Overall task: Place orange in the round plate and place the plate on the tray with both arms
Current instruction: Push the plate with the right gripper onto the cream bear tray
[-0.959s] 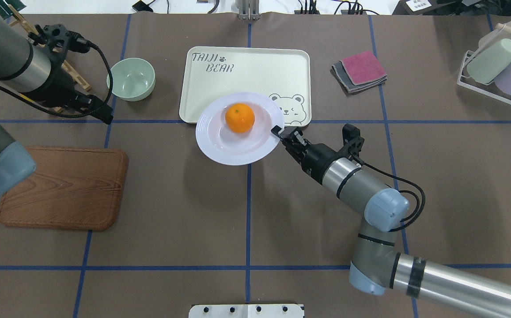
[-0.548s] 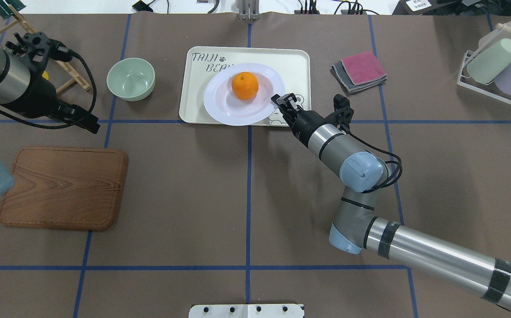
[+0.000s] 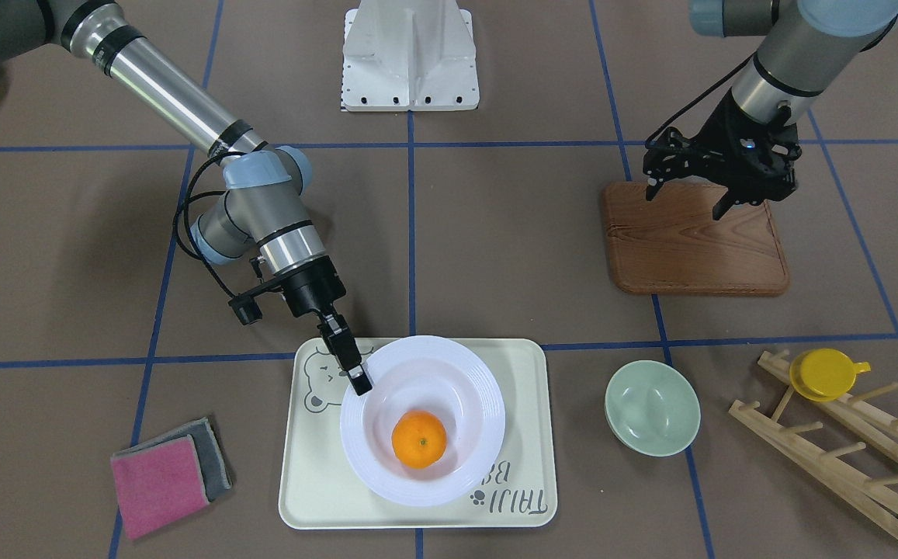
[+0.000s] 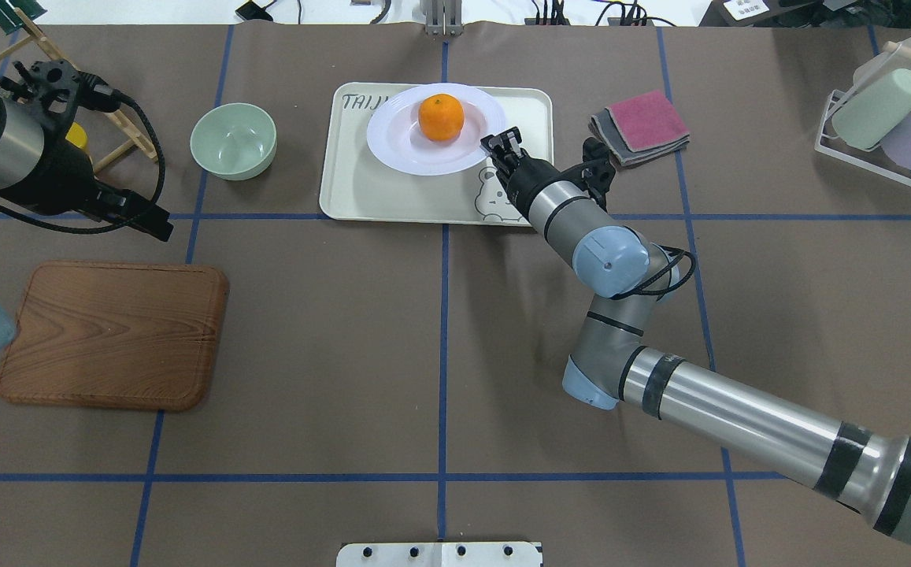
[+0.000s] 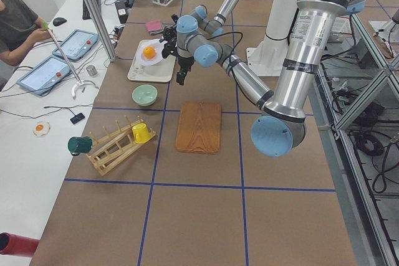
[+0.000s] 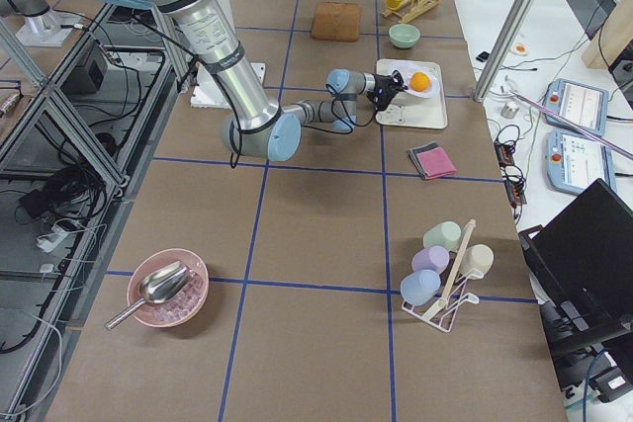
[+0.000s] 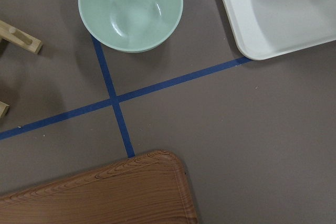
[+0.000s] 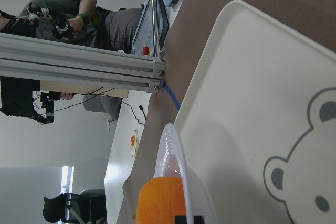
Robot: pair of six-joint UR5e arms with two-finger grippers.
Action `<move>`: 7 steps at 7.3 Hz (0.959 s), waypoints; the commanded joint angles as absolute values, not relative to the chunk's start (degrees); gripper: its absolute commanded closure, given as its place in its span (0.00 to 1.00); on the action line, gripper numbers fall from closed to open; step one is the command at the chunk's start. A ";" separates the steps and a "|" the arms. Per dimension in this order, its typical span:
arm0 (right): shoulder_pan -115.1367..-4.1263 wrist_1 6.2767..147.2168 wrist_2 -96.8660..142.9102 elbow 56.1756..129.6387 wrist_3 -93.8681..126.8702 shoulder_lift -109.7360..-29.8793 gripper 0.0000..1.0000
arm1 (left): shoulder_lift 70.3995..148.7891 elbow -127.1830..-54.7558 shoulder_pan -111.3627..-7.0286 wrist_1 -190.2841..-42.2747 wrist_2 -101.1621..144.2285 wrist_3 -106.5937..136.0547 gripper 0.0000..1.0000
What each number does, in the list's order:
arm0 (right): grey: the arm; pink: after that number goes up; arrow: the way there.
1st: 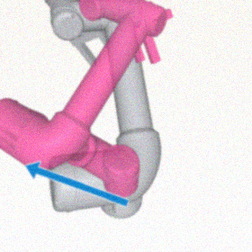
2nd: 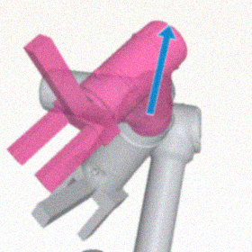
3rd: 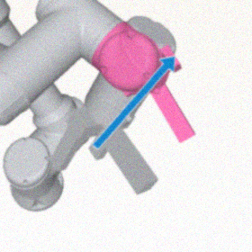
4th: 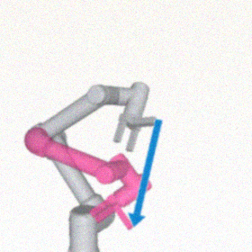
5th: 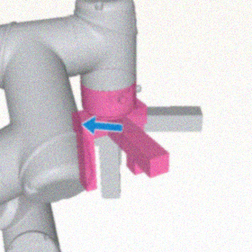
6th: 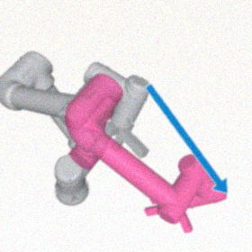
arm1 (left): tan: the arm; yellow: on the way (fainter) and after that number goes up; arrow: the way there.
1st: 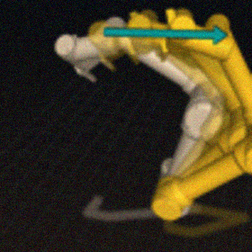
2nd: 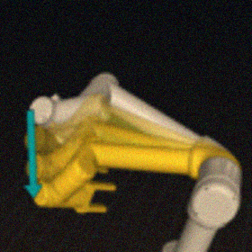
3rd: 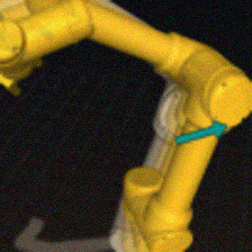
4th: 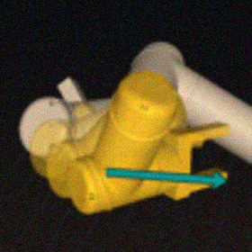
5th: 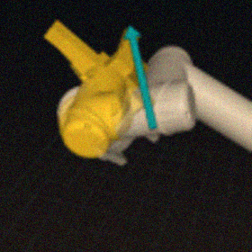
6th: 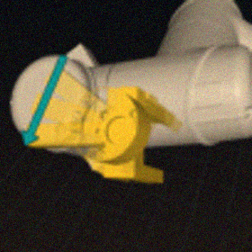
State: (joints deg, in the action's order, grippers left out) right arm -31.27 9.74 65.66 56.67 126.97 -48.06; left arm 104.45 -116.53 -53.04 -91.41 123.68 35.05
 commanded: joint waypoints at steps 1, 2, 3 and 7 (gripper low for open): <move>-31.38 13.41 66.00 56.16 127.53 -47.12 0.01 | 104.50 -116.72 -52.82 -91.41 123.66 35.07 0.00; -31.38 14.67 66.01 56.42 127.62 -46.50 0.00 | 104.50 -116.72 -52.82 -91.41 123.66 35.07 0.00; -31.38 14.76 66.18 57.38 127.62 -46.49 0.00 | 104.50 -116.72 -52.82 -91.41 123.58 35.07 0.00; -30.75 15.46 74.47 79.13 118.64 -63.41 0.00 | 104.41 -116.98 -52.91 -91.41 123.49 35.16 0.00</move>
